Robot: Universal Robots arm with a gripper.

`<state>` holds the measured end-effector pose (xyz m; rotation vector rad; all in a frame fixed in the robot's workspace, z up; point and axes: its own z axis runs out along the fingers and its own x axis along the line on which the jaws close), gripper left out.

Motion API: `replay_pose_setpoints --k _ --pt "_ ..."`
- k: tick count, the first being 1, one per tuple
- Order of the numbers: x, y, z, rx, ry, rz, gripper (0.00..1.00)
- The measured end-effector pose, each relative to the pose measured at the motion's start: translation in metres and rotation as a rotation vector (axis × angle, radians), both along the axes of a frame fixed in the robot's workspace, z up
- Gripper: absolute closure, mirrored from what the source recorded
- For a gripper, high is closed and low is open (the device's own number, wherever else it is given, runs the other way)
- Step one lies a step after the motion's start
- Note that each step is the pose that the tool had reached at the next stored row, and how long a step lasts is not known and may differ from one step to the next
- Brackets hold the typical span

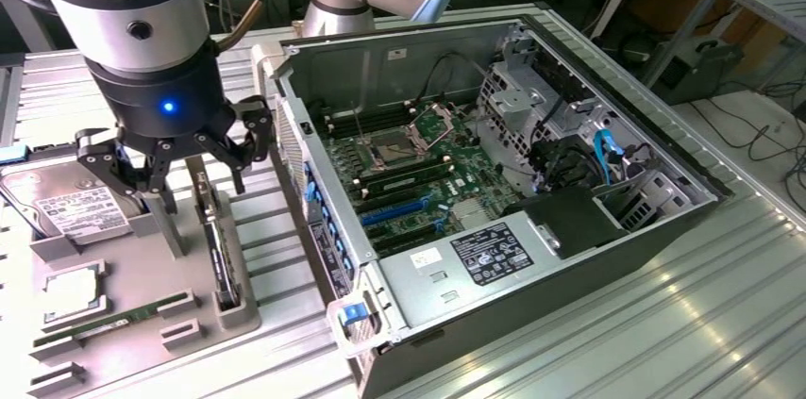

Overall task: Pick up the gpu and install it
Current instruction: 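Pick up the gpu and move the gpu toward the slot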

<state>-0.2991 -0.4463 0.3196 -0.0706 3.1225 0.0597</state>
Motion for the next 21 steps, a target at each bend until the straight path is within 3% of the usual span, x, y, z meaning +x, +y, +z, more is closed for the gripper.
replay_pose_setpoints --k 21 --pt "0.0000 -0.0014 -0.0101 0.0000 0.0001 0.000 0.34"
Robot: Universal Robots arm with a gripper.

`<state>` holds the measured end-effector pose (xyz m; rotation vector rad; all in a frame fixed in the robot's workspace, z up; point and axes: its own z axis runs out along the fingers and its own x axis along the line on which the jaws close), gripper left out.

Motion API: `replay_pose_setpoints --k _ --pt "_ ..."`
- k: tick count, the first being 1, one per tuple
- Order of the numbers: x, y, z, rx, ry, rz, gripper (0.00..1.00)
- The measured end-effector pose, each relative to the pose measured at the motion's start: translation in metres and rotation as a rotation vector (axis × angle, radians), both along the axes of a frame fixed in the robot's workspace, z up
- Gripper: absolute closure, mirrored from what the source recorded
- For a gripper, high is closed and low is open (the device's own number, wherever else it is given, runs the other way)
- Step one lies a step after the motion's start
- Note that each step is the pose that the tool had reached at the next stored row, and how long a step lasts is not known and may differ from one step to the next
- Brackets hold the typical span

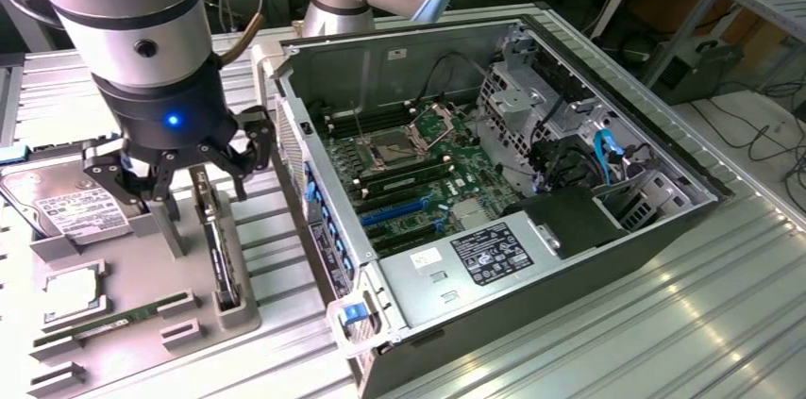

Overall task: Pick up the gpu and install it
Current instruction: 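Pick up the gpu and move the gpu toward the slot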

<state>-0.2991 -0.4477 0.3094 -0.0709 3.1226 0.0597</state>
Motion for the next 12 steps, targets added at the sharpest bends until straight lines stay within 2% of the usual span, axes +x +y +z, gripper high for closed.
replay_pose_setpoints --k 12 --pt "0.0000 -0.0011 -0.0049 0.0001 0.0000 0.000 0.34"
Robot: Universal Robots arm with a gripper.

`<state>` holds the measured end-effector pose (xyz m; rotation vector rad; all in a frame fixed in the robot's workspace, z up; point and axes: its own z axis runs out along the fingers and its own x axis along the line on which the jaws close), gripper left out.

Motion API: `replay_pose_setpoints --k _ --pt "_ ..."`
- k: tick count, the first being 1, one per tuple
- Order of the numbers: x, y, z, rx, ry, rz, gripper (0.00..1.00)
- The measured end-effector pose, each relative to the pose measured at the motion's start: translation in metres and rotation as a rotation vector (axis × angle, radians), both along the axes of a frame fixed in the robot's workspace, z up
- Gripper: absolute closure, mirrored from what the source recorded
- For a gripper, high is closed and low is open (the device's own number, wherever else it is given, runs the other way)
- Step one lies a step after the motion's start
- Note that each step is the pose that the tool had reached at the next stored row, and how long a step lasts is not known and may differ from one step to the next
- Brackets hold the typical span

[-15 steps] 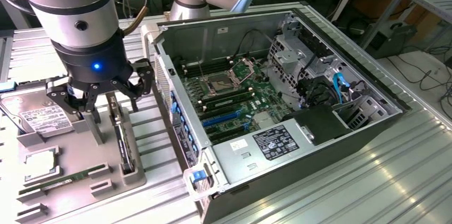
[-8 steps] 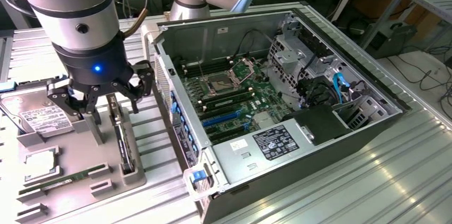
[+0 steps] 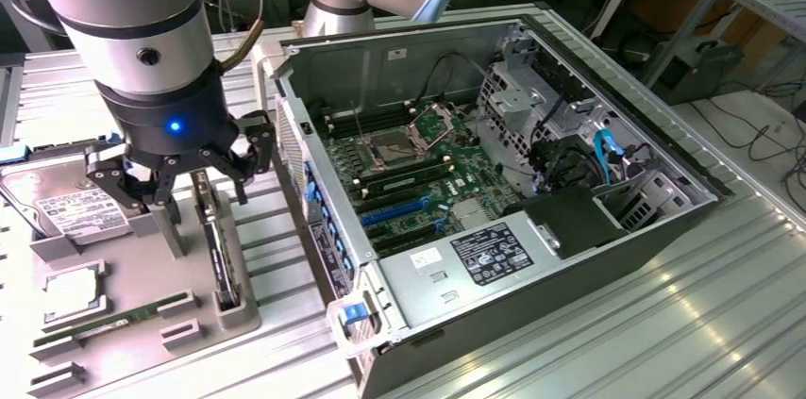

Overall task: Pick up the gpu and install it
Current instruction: 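Pick up the gpu and move the gpu toward the slot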

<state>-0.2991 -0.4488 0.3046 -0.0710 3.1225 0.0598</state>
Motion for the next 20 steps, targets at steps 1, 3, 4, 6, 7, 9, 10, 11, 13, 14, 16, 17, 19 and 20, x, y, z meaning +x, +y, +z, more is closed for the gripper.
replay_pose_setpoints --k 1,3,4,6,7,9,10,11,13,14,16,17,19,20 --pt "0.000 -0.0001 -0.0004 0.0000 0.0000 0.000 0.34" --pt "0.000 -0.0005 -0.0017 0.0000 0.0000 0.000 0.34" --pt "0.000 -0.0006 -0.0024 0.0001 -0.0001 0.000 0.34" --pt "0.000 -0.0025 -0.0079 -0.0001 0.0000 0.001 0.34" --pt "0.000 -0.0051 -0.0132 0.0000 -0.0001 0.001 0.34" --pt "0.000 -0.0066 -0.0193 0.0000 0.0000 0.001 0.34" --pt "0.000 -0.0070 -0.0214 0.0000 -0.0001 0.002 0.34" --pt "0.000 -0.0073 -0.0230 0.0000 -0.0001 0.002 0.34" --pt "0.000 -0.0082 -0.0283 0.0000 -0.0001 0.002 0.34" --pt "0.000 -0.0087 -0.0305 0.0000 0.0000 0.002 0.34" --pt "0.000 -0.0104 -0.0360 0.0000 0.0000 0.002 0.34" --pt "0.000 -0.0111 -0.0386 0.0000 0.0000 0.002 0.34" --pt "0.000 -0.0115 -0.0532 -0.0001 0.0002 0.002 0.34" --pt "0.000 -0.0115 -0.0560 -0.0004 0.0003 0.002 0.34"
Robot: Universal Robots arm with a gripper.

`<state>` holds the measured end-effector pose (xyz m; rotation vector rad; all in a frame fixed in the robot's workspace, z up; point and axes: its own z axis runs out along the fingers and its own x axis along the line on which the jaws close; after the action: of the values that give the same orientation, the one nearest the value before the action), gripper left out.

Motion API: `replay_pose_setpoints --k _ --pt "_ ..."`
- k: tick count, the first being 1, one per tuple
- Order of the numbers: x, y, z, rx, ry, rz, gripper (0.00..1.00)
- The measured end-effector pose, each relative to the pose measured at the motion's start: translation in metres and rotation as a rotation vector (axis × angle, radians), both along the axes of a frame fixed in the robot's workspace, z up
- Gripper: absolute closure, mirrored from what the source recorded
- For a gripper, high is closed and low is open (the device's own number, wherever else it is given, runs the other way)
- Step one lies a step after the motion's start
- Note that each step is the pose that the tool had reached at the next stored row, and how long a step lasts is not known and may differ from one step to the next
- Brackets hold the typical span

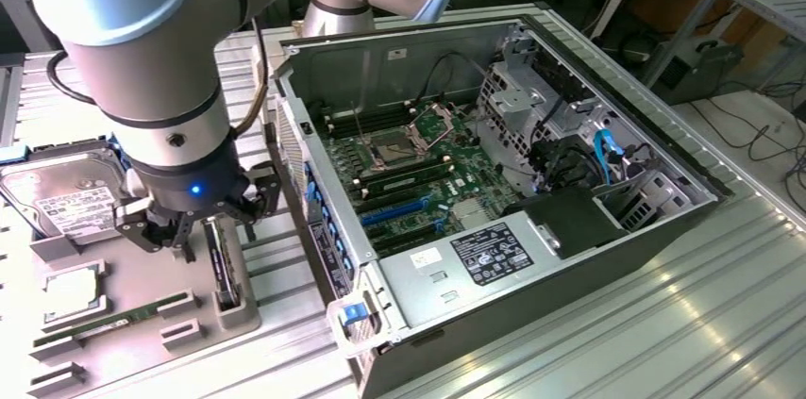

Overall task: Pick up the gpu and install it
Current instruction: 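Pick up the gpu and move the gpu toward the slot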

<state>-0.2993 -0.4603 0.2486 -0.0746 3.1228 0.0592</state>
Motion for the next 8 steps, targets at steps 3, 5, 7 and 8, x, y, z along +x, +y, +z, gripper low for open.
replay_pose_setpoints --k 3,5,7,8 --pt "0.000 0.0065 -0.0046 -0.0016 -0.0002 0.000 0.34" --pt "-0.004 0.0065 -0.0084 -0.0017 -0.0003 0.000 0.34" --pt "-0.010 0.0067 -0.0114 -0.0014 -0.0012 0.000 0.34" --pt "-0.010 0.0069 -0.0135 -0.0014 -0.0013 0.000 0.34"
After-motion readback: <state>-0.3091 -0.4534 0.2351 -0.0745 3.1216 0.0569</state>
